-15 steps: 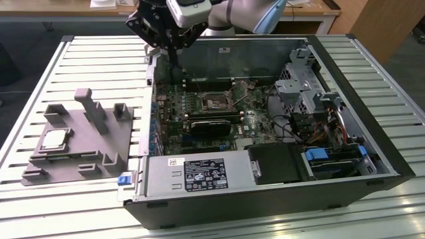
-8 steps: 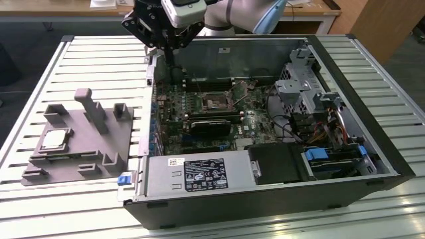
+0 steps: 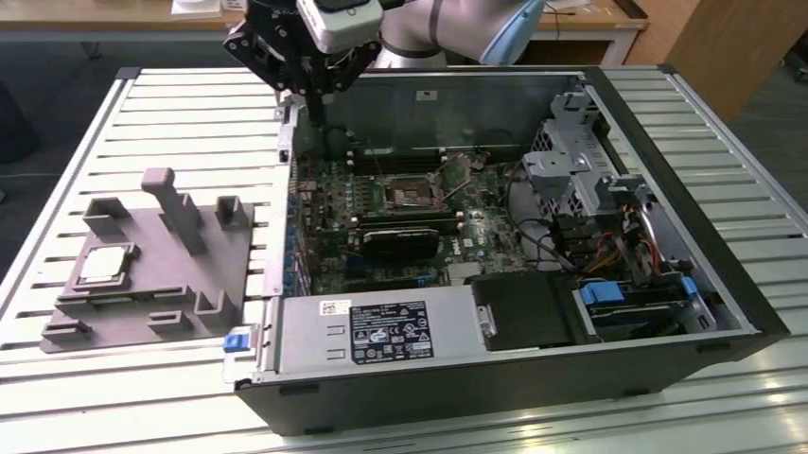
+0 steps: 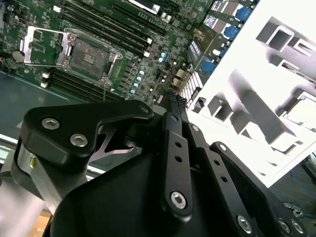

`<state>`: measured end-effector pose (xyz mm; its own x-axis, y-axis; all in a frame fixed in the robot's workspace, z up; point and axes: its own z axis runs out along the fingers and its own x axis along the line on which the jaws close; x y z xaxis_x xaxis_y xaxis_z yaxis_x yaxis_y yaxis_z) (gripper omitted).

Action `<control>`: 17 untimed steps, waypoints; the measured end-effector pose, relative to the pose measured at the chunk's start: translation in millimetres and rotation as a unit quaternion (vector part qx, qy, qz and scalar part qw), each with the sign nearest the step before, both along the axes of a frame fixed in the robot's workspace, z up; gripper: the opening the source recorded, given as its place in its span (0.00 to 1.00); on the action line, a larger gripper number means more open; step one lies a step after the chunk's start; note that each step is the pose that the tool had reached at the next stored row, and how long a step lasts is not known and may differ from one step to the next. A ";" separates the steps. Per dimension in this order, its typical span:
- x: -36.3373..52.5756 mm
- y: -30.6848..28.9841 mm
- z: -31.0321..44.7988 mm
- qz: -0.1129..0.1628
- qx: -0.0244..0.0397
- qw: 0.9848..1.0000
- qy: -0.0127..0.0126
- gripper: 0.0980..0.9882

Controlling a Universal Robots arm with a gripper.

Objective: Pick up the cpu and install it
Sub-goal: 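Reach for the cpu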

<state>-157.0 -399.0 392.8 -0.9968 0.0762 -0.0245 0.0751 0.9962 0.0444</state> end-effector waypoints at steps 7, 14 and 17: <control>-4.8 0.0 -0.1 0.000 0.000 1.000 0.000 0.01; -9.8 0.0 -0.1 0.000 0.000 1.000 0.000 0.01; -12.0 0.0 -0.2 0.000 0.000 1.000 0.000 0.01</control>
